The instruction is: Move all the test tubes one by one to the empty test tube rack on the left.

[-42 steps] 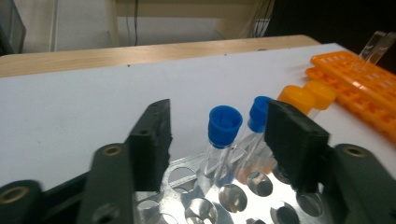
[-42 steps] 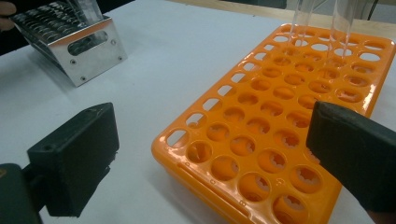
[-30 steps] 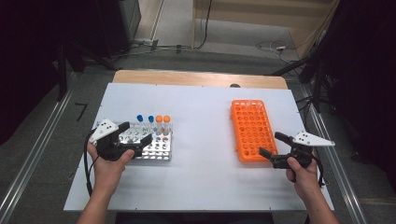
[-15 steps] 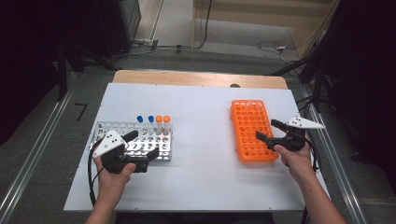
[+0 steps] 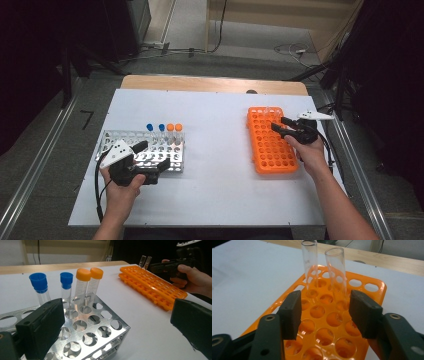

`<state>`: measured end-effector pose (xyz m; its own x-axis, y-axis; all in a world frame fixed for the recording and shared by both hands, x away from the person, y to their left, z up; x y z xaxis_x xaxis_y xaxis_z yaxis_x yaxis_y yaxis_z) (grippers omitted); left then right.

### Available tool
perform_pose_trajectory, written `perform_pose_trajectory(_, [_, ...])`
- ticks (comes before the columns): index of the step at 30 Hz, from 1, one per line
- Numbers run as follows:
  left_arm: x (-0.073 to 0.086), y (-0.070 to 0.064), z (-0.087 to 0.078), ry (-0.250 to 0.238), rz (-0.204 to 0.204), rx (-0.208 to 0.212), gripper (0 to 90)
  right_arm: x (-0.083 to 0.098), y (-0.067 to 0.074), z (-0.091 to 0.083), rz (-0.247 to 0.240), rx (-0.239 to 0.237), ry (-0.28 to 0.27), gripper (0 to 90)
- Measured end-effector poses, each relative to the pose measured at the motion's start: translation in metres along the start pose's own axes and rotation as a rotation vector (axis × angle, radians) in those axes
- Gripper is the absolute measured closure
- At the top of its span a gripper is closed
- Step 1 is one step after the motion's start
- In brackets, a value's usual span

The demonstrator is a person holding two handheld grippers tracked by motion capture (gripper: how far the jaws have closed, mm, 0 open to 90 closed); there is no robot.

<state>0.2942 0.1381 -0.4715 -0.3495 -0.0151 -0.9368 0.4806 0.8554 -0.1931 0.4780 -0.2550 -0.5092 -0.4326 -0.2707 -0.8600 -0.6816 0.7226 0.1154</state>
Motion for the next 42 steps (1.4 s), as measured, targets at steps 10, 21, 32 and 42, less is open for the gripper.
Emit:
perform_pose_trajectory(10, [0.001,0.002,-0.002,-0.002,-0.012,0.008,0.0,0.001,-0.014,0.019,-0.016,0.006,0.014,59.0])
perform_pose_trajectory(21, [0.001,0.001,-0.001,-0.005,-0.007,0.02,0.0,0.0,-0.019,0.019,-0.034,0.054,0.0,73.8])
perform_pose_trajectory(32, [-0.001,-0.003,0.0,-0.004,0.003,0.029,0.0,-0.024,-0.003,-0.01,-0.032,0.065,-0.091,74.0])
perform_pose_trajectory(42, [-0.004,-0.013,0.006,0.0,0.032,0.041,0.0,-0.019,0.029,-0.033,-0.03,0.015,-0.088,74.0])
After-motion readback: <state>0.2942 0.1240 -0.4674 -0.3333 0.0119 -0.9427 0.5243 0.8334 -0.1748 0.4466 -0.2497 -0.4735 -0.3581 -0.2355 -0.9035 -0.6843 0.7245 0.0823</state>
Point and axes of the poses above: each handheld gripper's, and its own axes: z roughly forward along the jaws, x roughly out of its underside, y roughly to its left, the point moved 9 cm from there along z, roughly forward along the jaws, and after that the axes turned 5 degrees about -x, right-handed, at the moved point
